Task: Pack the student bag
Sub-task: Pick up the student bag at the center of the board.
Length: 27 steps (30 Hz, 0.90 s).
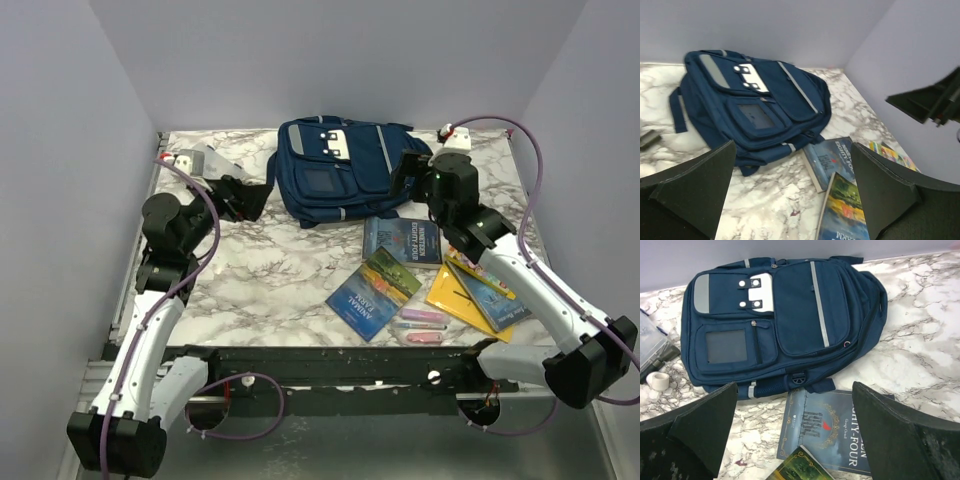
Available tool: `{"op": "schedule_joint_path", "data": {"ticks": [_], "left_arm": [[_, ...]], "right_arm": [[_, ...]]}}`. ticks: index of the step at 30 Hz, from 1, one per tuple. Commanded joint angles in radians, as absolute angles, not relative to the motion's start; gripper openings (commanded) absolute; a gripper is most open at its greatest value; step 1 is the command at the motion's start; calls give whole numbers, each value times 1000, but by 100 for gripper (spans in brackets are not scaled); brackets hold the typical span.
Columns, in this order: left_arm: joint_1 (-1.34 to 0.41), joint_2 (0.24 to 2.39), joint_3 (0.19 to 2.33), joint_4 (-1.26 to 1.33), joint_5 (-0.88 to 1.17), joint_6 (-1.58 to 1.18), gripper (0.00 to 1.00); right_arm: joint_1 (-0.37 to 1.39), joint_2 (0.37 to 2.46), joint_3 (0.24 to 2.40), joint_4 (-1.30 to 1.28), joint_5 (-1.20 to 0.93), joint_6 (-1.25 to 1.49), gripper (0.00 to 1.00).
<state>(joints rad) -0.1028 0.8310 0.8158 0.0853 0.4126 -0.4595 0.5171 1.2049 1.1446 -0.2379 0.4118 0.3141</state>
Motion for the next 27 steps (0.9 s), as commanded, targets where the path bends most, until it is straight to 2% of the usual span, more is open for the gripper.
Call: {"op": "schedule_joint_path", "data": {"ticks": [1,6,15,21,27], "left_arm": [[-190,867,877,89,486,-420,98],[-257,906,907,19,457,-382,98],[-256,1078,1020,-203,373,-452,98],[-219,1215,1061,-239,510,-550,98],[-169,1400,1094,-240,709,-661,99]], "right_arm": [[518,1250,1174,-245,376,351,100],[518,1328,1192,-253,278,379,100],[517,1507,1221,-181,127,491,100],[485,1591,1210,-121,98,652,100],[317,1680,1151,15,-104,882,100]]}}
